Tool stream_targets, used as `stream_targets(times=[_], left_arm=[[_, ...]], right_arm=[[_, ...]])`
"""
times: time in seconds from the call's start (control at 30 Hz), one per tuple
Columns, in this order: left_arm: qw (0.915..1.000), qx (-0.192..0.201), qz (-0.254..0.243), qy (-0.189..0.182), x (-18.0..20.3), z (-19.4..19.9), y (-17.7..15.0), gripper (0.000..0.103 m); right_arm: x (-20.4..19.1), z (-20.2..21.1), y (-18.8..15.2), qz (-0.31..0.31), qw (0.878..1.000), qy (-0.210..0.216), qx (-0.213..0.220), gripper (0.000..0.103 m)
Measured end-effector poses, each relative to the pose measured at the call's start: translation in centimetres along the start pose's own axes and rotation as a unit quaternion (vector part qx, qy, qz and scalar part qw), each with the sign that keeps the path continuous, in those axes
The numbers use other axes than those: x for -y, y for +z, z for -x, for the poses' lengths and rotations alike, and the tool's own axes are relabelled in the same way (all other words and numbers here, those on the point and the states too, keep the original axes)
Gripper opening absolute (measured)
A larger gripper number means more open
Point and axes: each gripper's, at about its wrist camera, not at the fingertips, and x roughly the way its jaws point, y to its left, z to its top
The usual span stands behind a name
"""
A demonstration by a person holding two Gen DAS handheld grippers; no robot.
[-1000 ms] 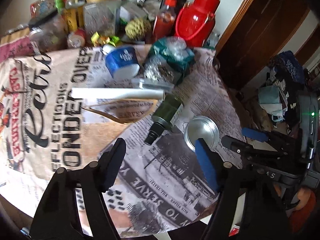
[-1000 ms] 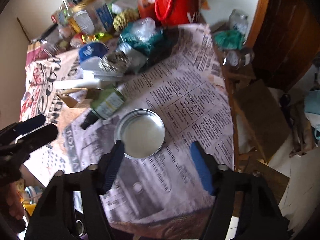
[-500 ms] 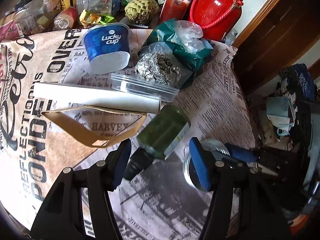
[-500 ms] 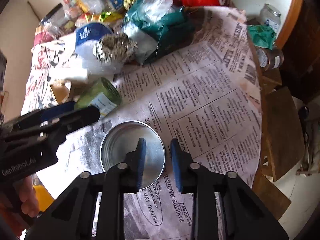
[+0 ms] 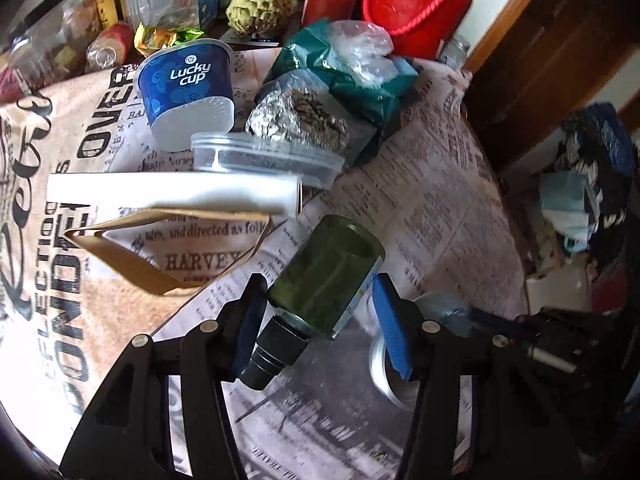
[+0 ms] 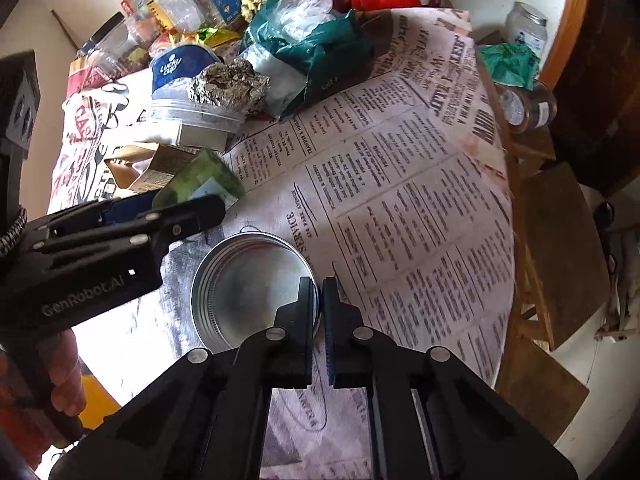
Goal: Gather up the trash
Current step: 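Grasp the green glass bottle with the left tool while the right tool grasps the metal tin lid, then carry the bottle and tin lid down toward the white floor bucket with both tools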
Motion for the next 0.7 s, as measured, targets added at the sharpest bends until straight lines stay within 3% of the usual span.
stream_targets(times=[0.33,0.6,0.7], left_arm=[[0.9994,-0.028,-0.018,0.01,-2.5,2.5,-4.5,0.051],[0.9987,-0.029,-0.022,-0.036,-4.9,3.4,-7.5,0.05],[0.9976,-0.025,-0.062,-0.019,-4.0,2.9,-7.9,0.048]], right_arm=[[-1.1,2.8,-1.2,-0.038,0.998,-0.017,0.036,0.004],[-3.9,4.5,-3.0,-0.057,0.995,-0.039,0.07,0.004],[-4.8,5.2,-4.5,-0.079,0.992,-0.053,0.083,0.004]])
